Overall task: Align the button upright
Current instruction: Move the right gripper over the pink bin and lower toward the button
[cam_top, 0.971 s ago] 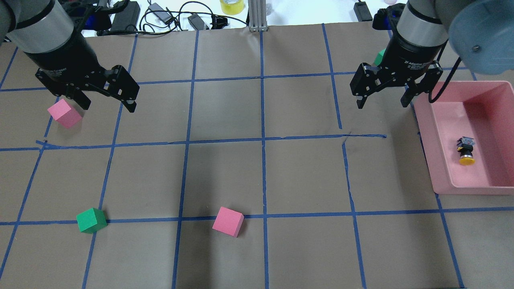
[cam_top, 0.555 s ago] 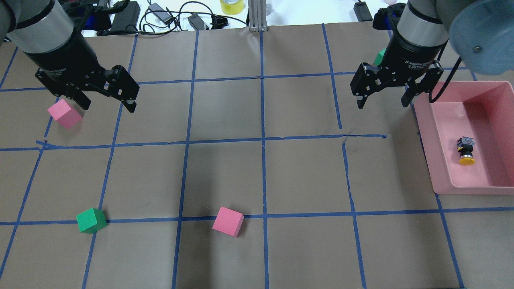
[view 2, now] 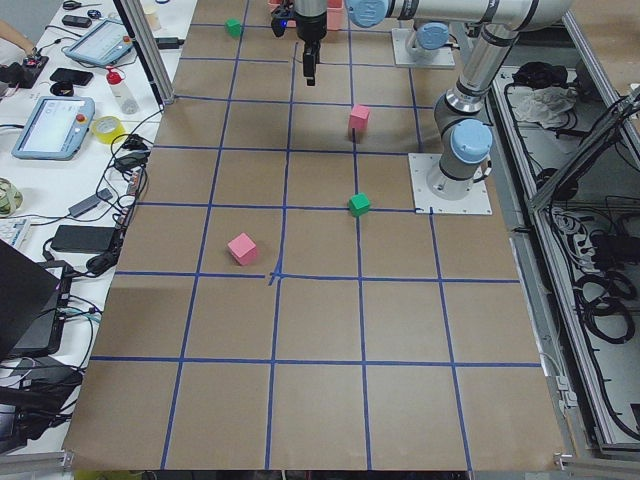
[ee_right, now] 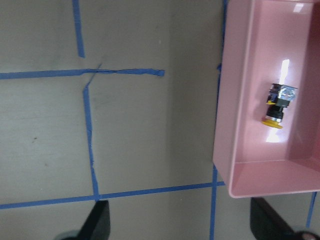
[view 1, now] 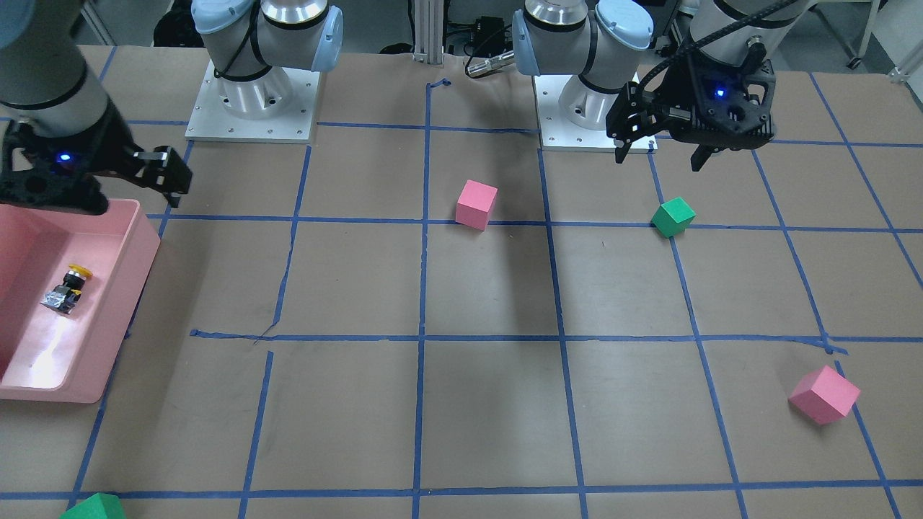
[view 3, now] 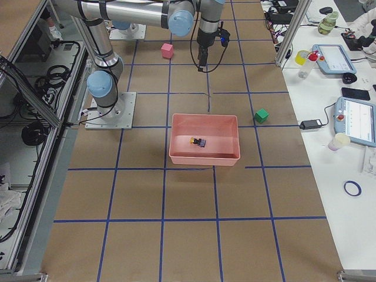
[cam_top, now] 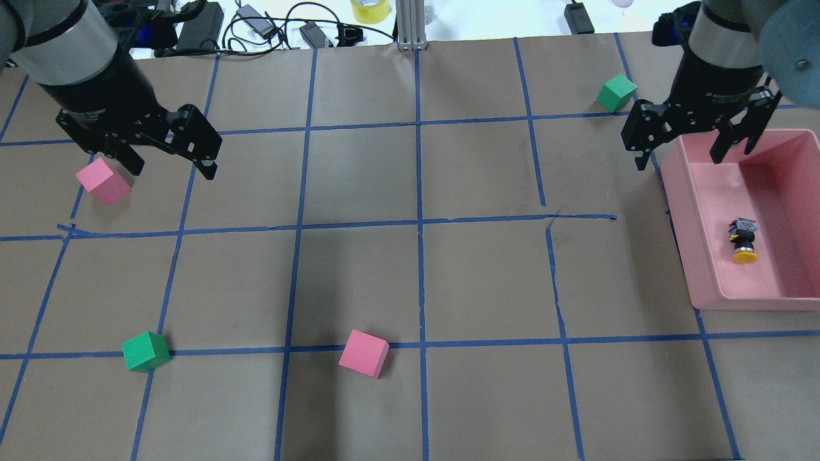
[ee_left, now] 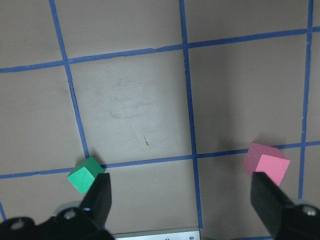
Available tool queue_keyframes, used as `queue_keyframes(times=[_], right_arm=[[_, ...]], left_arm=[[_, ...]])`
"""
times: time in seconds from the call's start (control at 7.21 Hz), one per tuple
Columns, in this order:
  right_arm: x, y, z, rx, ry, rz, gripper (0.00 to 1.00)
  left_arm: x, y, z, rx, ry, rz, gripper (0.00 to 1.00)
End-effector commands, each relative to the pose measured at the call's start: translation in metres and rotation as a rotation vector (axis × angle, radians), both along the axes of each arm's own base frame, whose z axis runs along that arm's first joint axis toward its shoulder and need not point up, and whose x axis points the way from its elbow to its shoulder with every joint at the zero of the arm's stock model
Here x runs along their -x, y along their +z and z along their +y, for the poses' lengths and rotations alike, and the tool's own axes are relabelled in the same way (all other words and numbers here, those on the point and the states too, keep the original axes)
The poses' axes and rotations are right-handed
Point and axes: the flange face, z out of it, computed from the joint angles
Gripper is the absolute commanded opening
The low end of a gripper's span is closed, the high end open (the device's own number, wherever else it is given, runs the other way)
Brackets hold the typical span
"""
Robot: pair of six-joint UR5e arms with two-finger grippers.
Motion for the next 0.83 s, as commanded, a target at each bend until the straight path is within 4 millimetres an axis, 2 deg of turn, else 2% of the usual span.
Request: queue_keyframes(times=[0.0, 0.14, 0.28, 0.42, 0.69], right_arm=[[0.133, -0.024, -0.003, -0.021, -0.048, -0.033, 1.00], [0.193, -0.050, -0.007, 0.021, -0.044, -0.070, 1.00], [0.225, -0.078, -0.008, 0.034, -0.074, -0.069, 1.00], [0.231, -0.101, -0.011, 0.035, -0.094, -0.061, 1.00], [0.227, -0.135, -0.005, 0.004, -0.222, -0.078, 1.00]], left_arm=[[0.000, 0.000, 0.000, -0.001, 0.000, -0.003, 1.00], [0.000, -0.001, 0.000, -0.002, -0.002, -0.002, 1.00], [0.000, 0.000, 0.000, -0.001, -0.002, -0.004, 1.00], [0.000, -0.001, 0.000, -0.002, -0.002, -0.004, 1.00], [0.000, 0.000, 0.001, -0.002, 0.000, -0.004, 1.00]])
